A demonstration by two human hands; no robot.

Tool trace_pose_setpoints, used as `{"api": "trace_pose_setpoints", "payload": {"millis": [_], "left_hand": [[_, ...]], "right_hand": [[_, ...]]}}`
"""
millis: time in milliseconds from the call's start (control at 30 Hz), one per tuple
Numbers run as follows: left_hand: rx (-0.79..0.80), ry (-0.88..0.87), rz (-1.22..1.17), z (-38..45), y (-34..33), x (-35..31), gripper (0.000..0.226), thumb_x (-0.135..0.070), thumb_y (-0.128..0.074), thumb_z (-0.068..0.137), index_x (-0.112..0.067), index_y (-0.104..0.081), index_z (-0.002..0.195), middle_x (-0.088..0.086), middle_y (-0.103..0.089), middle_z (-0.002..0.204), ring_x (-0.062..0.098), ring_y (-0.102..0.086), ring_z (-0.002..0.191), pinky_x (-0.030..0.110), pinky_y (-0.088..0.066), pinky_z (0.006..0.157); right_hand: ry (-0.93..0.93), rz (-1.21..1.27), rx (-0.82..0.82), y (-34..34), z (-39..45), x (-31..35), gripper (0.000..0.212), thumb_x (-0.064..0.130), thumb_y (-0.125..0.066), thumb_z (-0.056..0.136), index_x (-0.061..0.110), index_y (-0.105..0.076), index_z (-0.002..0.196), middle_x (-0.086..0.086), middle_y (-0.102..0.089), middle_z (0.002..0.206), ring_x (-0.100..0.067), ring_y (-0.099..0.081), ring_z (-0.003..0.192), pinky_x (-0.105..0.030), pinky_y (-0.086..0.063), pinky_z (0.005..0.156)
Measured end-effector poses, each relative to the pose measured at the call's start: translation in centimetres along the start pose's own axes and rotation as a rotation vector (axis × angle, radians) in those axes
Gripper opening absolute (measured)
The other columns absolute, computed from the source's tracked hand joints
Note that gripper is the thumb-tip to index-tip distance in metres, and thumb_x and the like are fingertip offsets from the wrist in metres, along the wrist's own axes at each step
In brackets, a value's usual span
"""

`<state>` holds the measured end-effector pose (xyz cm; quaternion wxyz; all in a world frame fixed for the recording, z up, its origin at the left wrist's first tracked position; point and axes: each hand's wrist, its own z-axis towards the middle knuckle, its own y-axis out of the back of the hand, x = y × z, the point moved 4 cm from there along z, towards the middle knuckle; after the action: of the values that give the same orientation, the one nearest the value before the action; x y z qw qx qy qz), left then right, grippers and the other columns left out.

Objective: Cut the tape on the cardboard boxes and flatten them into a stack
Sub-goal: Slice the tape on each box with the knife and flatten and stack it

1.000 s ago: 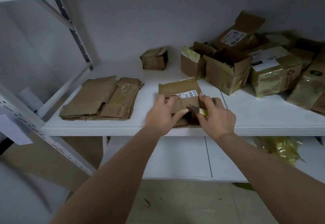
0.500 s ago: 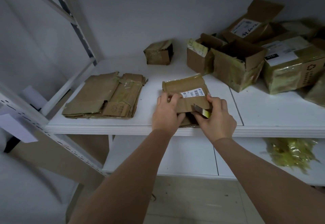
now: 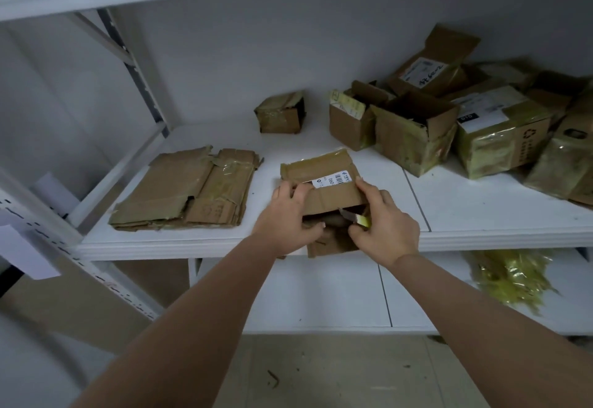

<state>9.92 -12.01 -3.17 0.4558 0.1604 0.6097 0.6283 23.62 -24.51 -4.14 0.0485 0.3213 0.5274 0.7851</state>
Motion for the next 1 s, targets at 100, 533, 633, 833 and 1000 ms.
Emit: {"api": "trace_pose_setpoints", "payload": {"millis": [100, 533, 633, 833, 1000], "left_hand": [[0.105, 0.008, 0.016, -0.8, 1.3, 0.9, 0.082, -0.046, -0.069, 0.077, -0.026, -0.026, 0.143, 0.003, -0.03, 0.137, 0.024, -0.04, 0.124, 0.045, -0.048, 0.094], [0.308, -0.002, 0.074, -4.6, 0.9, 4.2, 0.046, -0.063, -0.057, 0.084, -0.025, -0.067, 0.107, -0.001, -0.061, 0.11, 0.015, -0.059, 0.098, 0.04, -0.035, 0.103], [0.281, 0.056, -0.016, -4.0, 1.9, 3.5, 0.065, -0.068, -0.041, 0.089, -0.011, -0.067, 0.071, 0.004, -0.061, 0.074, 0.013, -0.057, 0.068, 0.03, -0.033, 0.071], [-0.024, 0.129, 0.059, -1.1, 3.3, 2.0, 0.044, -0.05, -0.04, 0.097, -0.015, -0.067, 0.103, 0.007, -0.066, 0.101, 0.023, -0.061, 0.089, 0.031, -0.041, 0.071], [0.198, 0.119, 0.131, 0.5, 0.4, 1.1, 0.072, -0.056, -0.034, 0.096, -0.022, -0.01, 0.154, 0.016, -0.001, 0.161, 0.03, 0.006, 0.148, 0.049, -0.004, 0.119]], "right_hand": [[0.068, -0.131, 0.034, 1.2, -0.4, -0.1, 0.083, 0.033, -0.057, 0.079, 0.037, -0.01, 0.147, 0.004, -0.06, 0.12, -0.028, -0.063, 0.087, -0.03, -0.041, 0.065], [0.117, -0.197, 0.554, -1.7, -0.8, 0.9, 0.056, 0.045, -0.057, 0.083, 0.044, -0.042, 0.137, 0.023, -0.021, 0.154, -0.014, -0.043, 0.131, -0.03, -0.04, 0.1], [-0.019, 0.172, 0.47, -0.3, 0.5, 0.3, 0.035, 0.031, -0.059, 0.084, 0.035, -0.064, 0.118, 0.017, -0.05, 0.139, -0.013, -0.048, 0.125, -0.032, -0.039, 0.103], [-0.045, 0.101, 0.053, 1.6, 2.7, 2.2, 0.033, 0.021, -0.055, 0.088, 0.026, -0.059, 0.121, 0.0, -0.066, 0.115, -0.026, -0.059, 0.104, -0.031, -0.047, 0.078], [0.01, -0.129, -0.044, 0.8, 3.8, 2.8, 0.036, 0.024, -0.046, 0.092, 0.024, -0.05, 0.128, -0.002, -0.063, 0.119, -0.028, -0.055, 0.107, -0.033, -0.043, 0.076]]}}
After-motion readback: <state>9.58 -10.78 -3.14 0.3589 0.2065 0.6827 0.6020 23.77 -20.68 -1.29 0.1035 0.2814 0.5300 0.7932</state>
